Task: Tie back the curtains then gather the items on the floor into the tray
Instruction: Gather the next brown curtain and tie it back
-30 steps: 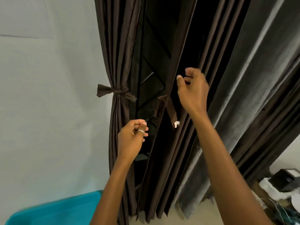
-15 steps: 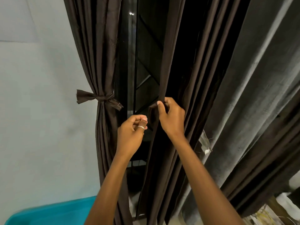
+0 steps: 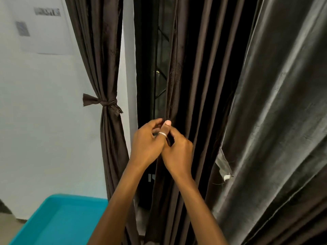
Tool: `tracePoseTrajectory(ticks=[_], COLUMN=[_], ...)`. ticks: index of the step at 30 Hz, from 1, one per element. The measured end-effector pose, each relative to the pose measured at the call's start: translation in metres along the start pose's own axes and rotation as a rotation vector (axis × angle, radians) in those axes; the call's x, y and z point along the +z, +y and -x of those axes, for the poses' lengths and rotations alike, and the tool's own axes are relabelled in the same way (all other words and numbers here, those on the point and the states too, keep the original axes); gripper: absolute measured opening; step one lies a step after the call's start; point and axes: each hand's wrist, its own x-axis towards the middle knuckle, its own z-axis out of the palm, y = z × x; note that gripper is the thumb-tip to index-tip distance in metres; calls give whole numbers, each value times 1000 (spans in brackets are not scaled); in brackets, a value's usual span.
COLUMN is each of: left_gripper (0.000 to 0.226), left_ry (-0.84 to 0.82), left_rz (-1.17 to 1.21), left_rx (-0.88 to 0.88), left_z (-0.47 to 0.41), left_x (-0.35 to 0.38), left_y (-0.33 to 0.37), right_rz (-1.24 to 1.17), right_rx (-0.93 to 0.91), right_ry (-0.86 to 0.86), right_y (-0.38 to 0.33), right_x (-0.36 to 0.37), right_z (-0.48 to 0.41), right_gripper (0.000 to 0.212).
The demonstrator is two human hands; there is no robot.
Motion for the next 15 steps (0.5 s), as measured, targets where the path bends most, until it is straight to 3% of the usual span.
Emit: tracePoseTrajectory(ticks=[5,12,13,15], left_gripper=[57,29,28,26], left_ry=[41,238,230,190], left_rz=[-66,-196,-197,-185], left_rx=[-54,-92,-87,-63], left_z=[-1,-17,-18,-21], left_x=[3,3,1,-3], left_y=[11,10,7,0], right_rz=[-11,-161,-145,-6], right_rx=[40,-45,-29,30], right_ry=[-33,-216,-181,61], right_y=[2,-10,-9,-3], right_x=[-1,-14,-17,-25], right_z=[9,7,5,-3], right_gripper=[30,37,34,26])
